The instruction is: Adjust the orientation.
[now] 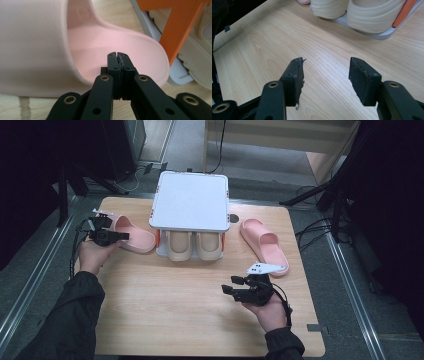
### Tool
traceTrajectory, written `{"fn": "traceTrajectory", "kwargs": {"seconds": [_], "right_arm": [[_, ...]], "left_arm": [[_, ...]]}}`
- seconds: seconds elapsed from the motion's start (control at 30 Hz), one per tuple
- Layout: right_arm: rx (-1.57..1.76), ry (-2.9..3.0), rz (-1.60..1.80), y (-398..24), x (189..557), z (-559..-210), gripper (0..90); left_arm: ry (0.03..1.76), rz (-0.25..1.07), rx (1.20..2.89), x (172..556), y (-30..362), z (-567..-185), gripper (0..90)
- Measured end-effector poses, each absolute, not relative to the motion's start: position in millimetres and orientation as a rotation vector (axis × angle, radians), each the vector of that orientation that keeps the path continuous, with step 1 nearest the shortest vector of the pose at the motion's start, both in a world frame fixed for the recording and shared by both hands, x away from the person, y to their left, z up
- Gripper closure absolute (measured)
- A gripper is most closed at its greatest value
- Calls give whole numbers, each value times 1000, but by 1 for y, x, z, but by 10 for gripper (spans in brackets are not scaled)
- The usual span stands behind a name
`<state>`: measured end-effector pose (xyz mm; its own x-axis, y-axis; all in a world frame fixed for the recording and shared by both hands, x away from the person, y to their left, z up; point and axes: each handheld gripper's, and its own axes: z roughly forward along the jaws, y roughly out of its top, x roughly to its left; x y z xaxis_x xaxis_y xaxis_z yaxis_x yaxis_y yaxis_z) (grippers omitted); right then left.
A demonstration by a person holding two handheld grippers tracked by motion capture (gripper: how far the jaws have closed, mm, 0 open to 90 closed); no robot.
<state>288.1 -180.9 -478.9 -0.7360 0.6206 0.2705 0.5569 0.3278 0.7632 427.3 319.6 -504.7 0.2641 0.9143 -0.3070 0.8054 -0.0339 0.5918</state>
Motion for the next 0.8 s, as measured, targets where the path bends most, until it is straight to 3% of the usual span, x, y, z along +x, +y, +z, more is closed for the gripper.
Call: {"fn": "traceTrajectory", "kwargs": {"seconds": [0.4, 0.8], "right_arm": [[1118, 2535, 1392, -176, 291, -481, 449], [1050, 2568, 1417, -162, 299, -480, 453]], "left_arm": [[1589, 175, 1814, 417, 339, -509, 891], [1639, 237, 1815, 394, 361, -508, 883]]}}
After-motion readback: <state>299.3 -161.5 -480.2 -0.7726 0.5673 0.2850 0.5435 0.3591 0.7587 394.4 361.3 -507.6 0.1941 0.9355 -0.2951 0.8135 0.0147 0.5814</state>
